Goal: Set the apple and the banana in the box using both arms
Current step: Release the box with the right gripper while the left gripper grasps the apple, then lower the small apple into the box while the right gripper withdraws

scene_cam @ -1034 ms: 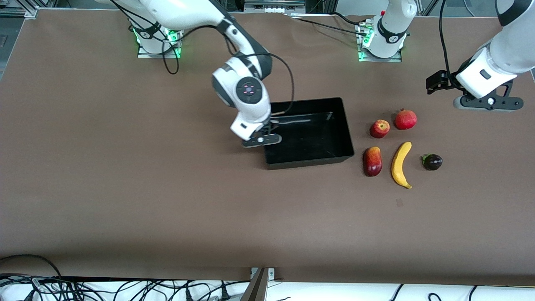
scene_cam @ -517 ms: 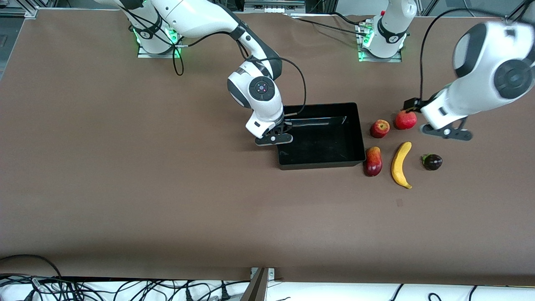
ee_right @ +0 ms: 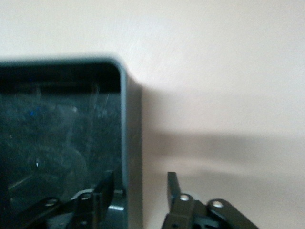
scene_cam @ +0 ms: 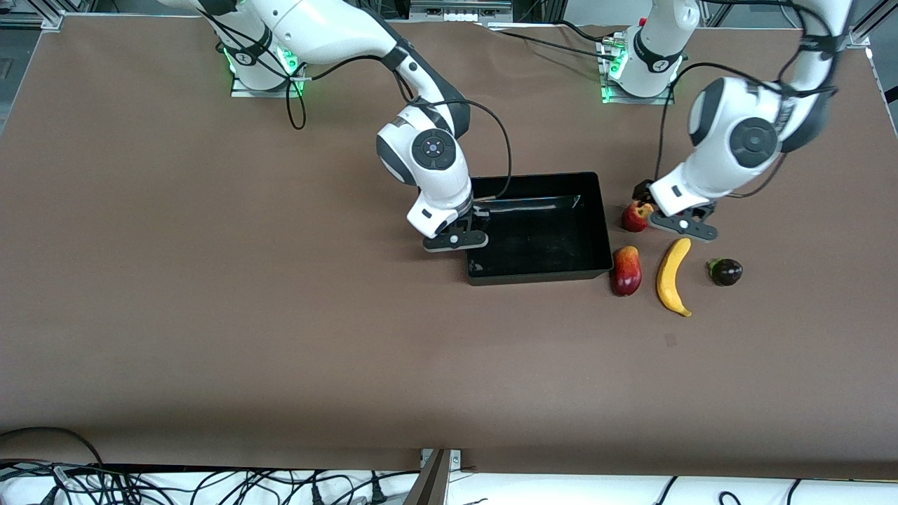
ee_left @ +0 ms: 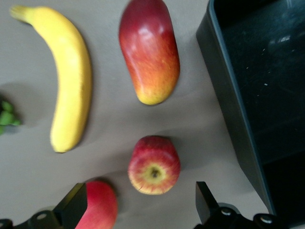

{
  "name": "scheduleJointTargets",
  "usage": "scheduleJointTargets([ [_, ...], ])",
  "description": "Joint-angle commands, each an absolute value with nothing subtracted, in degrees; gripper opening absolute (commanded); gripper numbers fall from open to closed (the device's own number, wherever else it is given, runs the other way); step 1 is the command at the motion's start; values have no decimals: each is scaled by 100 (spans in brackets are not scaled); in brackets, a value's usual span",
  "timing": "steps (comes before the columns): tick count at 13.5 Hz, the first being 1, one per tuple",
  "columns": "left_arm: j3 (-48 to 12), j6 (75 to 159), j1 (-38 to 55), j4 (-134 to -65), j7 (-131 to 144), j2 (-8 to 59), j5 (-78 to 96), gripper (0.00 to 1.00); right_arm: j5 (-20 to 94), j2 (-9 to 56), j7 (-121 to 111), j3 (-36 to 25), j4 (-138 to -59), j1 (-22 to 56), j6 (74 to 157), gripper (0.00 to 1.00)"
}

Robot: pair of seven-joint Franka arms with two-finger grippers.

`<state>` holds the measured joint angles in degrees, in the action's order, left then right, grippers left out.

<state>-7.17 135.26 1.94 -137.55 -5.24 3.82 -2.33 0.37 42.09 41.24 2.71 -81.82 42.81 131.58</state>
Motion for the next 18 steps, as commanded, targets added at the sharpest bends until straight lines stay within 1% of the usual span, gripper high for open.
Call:
scheduleJointTargets([
  [1,-729,14525,202,-14316,-220,482,-176,100,-105,3439,3886,-121,-8227,4289,12299,100],
  [3,-729,14983,193,-14344,-220,842,-272,100,-18,3008,3404,-604,-8227,4263,11911,100],
  [4,-729,15307,141,-14352,-220,1053,-394,100,43,2823,3079,-728,-8227,4167,11587,100],
  [5,-729,15519,132,-14370,-220,1220,-395,100,357,2682,2711,-747,-8227,3948,11358,100],
  [6,-729,15565,132,-14370,-220,1352,-413,100,830,2498,2229,-756,-8227,3685,11225,100],
  [7,-729,15565,132,-14379,-220,1362,-413,100,1044,2305,1771,-817,-8261,3535,10997,100],
  [8,-729,15557,141,-14414,-220,1371,-413,79,1107,2181,1453,-983,-8253,3490,10647,100],
  [9,-729,15513,141,-14414,-228,1371,-422,47,1142,2040,1302,-1158,-8253,3489,10435,100],
  [10,-729,15443,141,-14414,-220,1354,-422,32,1134,1822,1249,-1299,-8288,3489,10224,100],
  [11,-729,15225,141,-14388,-220,1327,-422,27,1134,1628,1135,-1423,-8332,3489,9900,100],
  [13,-729,14637,141,-14204,-211,1144,-431,21,1038,1145,985,-1695,-8480,3489,9433,100],
  [14,-738,14268,149,-14020,-202,1021,-431,21,994,890,906,-1748,-8655,3489,9361,100],
  [16,-756,13181,193,-13319,-159,932,-431,22,652,354,642,-1714,-9016,3280,9220,100],
  [17,-756,12670,202,-12889,-89,940,-378,24,485,125,633,-1592,-9192,3130,9211,100],
  [18,-791,12195,246,-12441,51,984,-352,24,388,-86,528,-1338,-9367,2772,9211,100],
])
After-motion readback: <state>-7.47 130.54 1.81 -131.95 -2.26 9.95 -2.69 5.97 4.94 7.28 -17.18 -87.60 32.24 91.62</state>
